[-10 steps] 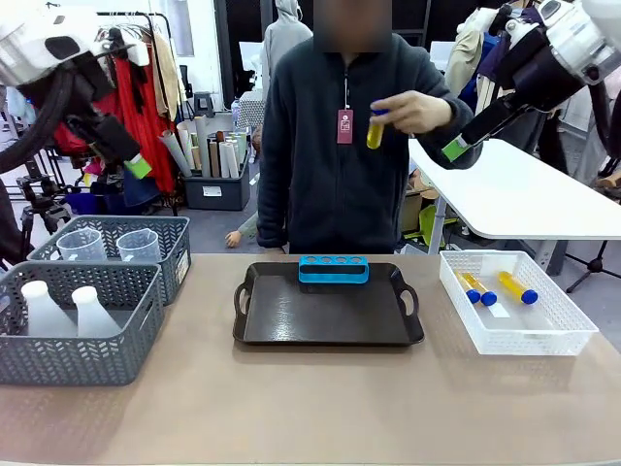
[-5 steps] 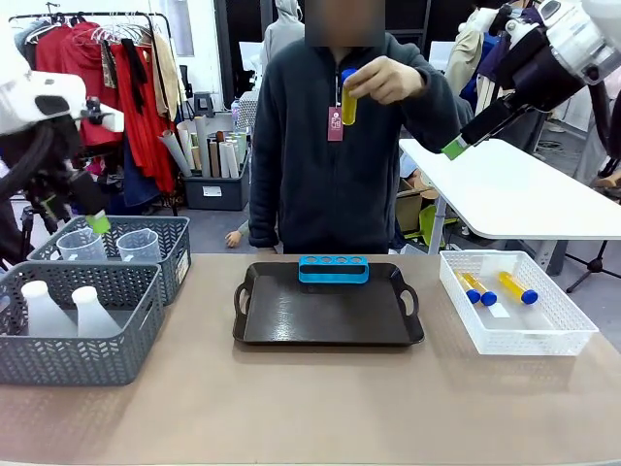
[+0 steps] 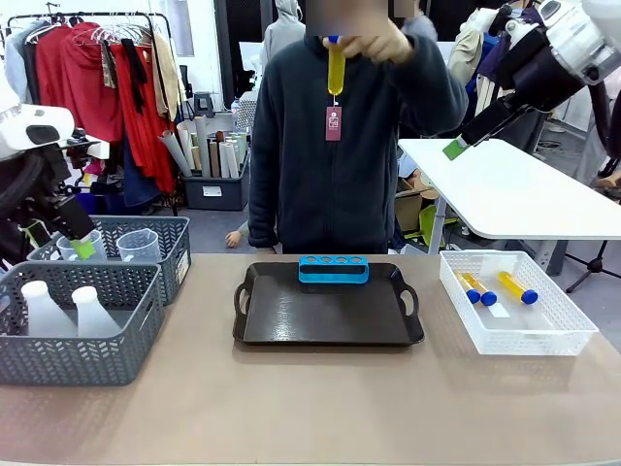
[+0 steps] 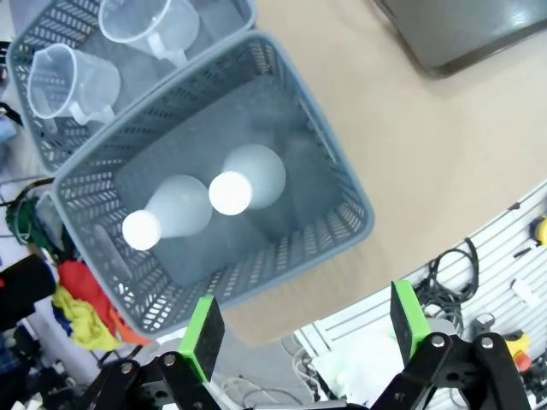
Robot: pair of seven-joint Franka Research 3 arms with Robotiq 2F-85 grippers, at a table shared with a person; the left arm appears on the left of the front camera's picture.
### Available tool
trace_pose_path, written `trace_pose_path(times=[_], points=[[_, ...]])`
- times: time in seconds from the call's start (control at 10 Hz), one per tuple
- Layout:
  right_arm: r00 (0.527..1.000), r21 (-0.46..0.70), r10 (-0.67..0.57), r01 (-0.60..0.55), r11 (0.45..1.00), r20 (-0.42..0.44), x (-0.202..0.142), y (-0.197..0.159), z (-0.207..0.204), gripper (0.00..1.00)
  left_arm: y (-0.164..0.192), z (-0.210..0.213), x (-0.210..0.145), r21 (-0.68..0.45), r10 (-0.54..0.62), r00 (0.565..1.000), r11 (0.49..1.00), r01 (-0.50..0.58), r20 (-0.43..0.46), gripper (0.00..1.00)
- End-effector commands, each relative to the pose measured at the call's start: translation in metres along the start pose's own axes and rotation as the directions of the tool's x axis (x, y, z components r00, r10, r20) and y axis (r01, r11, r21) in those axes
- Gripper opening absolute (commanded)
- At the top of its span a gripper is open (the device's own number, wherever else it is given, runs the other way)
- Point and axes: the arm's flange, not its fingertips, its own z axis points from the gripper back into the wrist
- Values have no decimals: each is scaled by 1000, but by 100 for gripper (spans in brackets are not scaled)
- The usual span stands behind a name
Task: Prepare the laboratory tools.
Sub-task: Pick up one Small flask and place it on the Handle tray.
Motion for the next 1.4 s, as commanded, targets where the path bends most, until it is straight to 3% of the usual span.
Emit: trace_pose_path(times=[0.0, 0.2, 0.3, 0.4, 0.7, 1.0, 1.3], points=[[1000, 0, -1, 1, 1000, 1, -1, 0, 1, 100, 0, 1, -4, -2, 4, 1000, 1000, -4, -14, 100], [1000, 0, -1, 1, 1000, 1, -1, 0, 1, 100, 0, 0, 0, -1, -1, 1000, 1000, 1, -3, 100], [1000, 0, -1, 1, 1000, 1, -1, 0, 1, 100, 3, -11, 12, -31, -98, 992, 995, 96, -80, 100], [1000, 0, -1, 1, 1000, 1, -1, 0, 1, 100, 17, -21, 20, -41, -79, 992, 996, 76, -102, 100], [1000, 0, -1, 1, 1000, 1, -1, 0, 1, 100, 50, -44, 23, -37, 58, 991, 997, -63, -124, 100], [1000, 0, -1, 1, 1000, 1, -1, 0, 1, 100, 90, -63, 9, -29, 259, 959, 964, -264, -110, 100], [1000, 0, -1, 1, 1000, 1, -1, 0, 1, 100, 121, -84, -2, 28, 323, 937, 946, -322, -130, 100]])
